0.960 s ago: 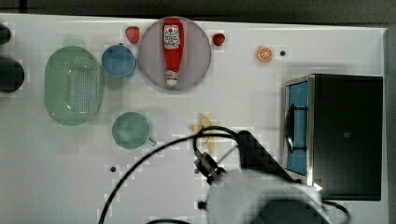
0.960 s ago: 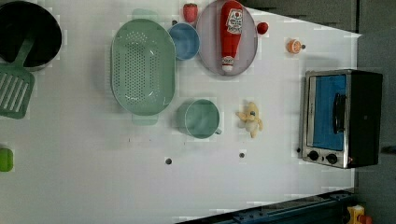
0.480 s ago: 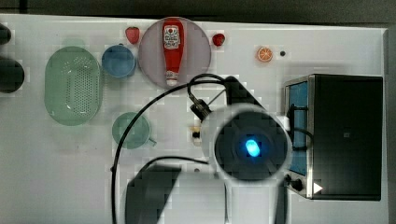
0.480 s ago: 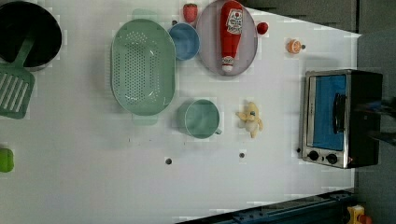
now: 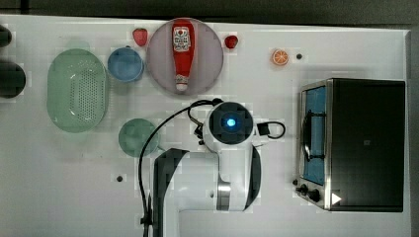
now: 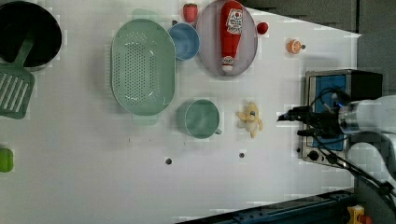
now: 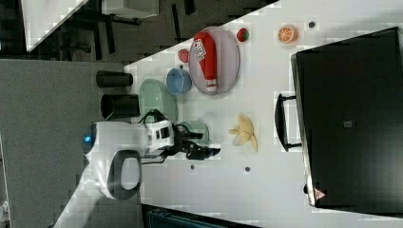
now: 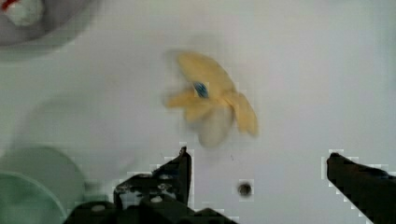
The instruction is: Pick Banana and place it in mug.
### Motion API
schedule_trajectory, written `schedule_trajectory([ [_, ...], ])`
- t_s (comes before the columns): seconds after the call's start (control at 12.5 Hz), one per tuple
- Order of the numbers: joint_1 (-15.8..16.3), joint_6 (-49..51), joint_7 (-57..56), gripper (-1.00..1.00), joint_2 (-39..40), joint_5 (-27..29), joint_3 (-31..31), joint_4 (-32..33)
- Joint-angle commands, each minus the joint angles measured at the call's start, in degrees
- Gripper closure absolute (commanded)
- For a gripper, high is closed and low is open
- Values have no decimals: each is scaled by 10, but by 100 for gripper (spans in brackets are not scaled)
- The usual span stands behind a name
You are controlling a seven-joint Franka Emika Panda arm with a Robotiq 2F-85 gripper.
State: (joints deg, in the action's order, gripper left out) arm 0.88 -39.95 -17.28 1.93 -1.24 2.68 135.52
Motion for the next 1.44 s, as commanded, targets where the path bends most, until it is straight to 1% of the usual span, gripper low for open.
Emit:
schedule_trajectory([
  [0.08, -8, -101, -109, -100, 35, 5, 8, 15],
  [0.48, -7, -187, -109, -100, 147, 9, -8, 21],
  [0.64, -7, -231, -109, -100, 179, 9, -12, 22],
  [0.88, -8, -241, -107, -100, 202, 9, -12, 23],
  [0.96, -8, -251, -107, -74, 205, 9, -12, 22],
  [1.04, -8, -270, -107, -32, 205, 9, -13, 22],
  [1.28, -8, -276, -107, 30, 204, 9, -13, 27],
  [1.36, -9, -276, -107, 37, 193, 9, -13, 27],
  [1.44, -9, -274, -107, 37, 179, 9, -13, 27],
])
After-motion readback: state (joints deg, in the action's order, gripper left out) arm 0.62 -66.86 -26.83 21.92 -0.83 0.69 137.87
